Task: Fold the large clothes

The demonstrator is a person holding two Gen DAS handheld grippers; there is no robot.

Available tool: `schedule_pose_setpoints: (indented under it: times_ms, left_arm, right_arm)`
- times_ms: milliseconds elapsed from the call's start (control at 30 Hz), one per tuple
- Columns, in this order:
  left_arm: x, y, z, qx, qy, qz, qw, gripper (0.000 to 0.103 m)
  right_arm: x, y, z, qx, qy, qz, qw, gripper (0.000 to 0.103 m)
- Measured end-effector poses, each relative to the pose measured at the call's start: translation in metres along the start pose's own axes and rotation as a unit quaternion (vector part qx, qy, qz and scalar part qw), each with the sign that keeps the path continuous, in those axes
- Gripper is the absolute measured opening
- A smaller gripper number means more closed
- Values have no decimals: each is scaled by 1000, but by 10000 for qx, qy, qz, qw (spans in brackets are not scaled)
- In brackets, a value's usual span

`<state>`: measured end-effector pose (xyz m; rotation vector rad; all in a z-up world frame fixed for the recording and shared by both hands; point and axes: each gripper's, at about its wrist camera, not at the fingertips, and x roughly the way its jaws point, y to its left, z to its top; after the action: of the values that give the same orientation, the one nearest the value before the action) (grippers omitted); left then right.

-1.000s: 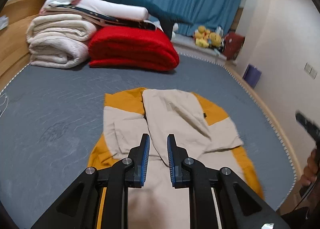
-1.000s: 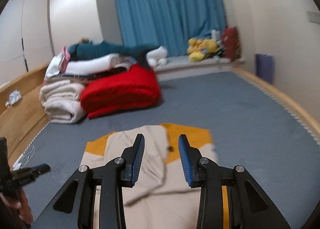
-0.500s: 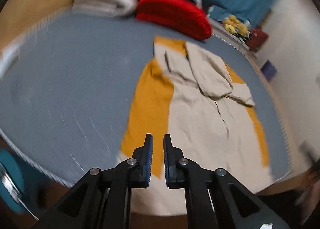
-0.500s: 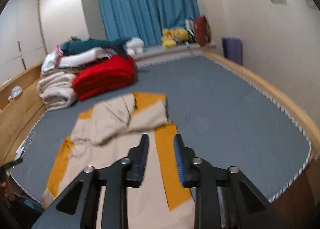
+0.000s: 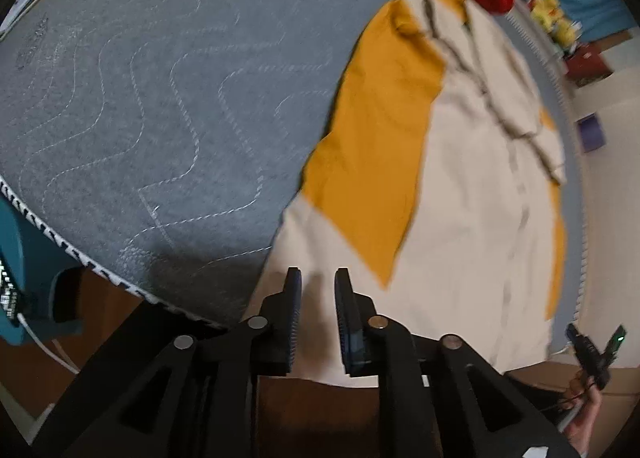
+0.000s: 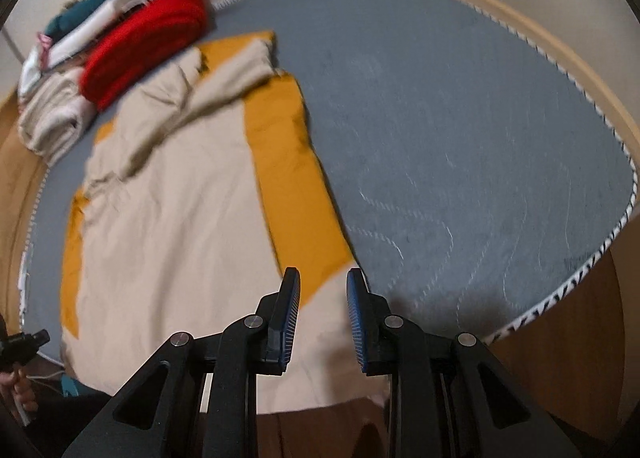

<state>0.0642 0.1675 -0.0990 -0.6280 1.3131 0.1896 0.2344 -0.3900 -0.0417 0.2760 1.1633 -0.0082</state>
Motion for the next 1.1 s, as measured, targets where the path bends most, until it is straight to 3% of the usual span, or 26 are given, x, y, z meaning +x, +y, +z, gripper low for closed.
schedule_pose_setpoints:
  times_ms: [267, 433, 700, 800, 833, 867, 933, 1033, 1100]
  left_arm:
    - [9, 12, 0, -172, 104, 212, 9996, 31]
    - [19, 18, 0, -231, 294, 324, 9988, 31]
    - [32, 13, 0, -24, 414, 499, 9979, 31]
    - [34, 4, 0, 186, 393, 547, 9976, 23]
    - [34, 1, -1, 282, 410, 533, 9973, 10]
    - [32, -3, -3, 419, 383, 525, 9970, 8]
    - [25, -10, -7, 630, 236, 483, 9966, 6]
    - [21, -9, -8, 657, 181, 388, 9969, 6]
    - [27, -3, -6, 534, 327, 369, 9974, 6]
  right_arm:
    - [39, -25, -12, 542, 810, 76, 9952, 35]
    - [57, -20, -18, 459, 1110, 48, 9927, 43]
    - [63, -14, -19, 326, 1209, -192, 9919, 44]
    - [64, -11, -20, 249, 1218, -217, 9920, 44]
    - [64, -10, -20, 243, 1209, -207, 9922, 42]
    - [64, -9, -19, 238, 1194, -176, 9924, 38]
    - [57, -4, -16, 160, 1012, -32, 9947, 2]
    - [36, 0, -10, 67, 561, 92, 9984, 1]
    - [35, -2, -10, 92, 585, 62, 9982, 1]
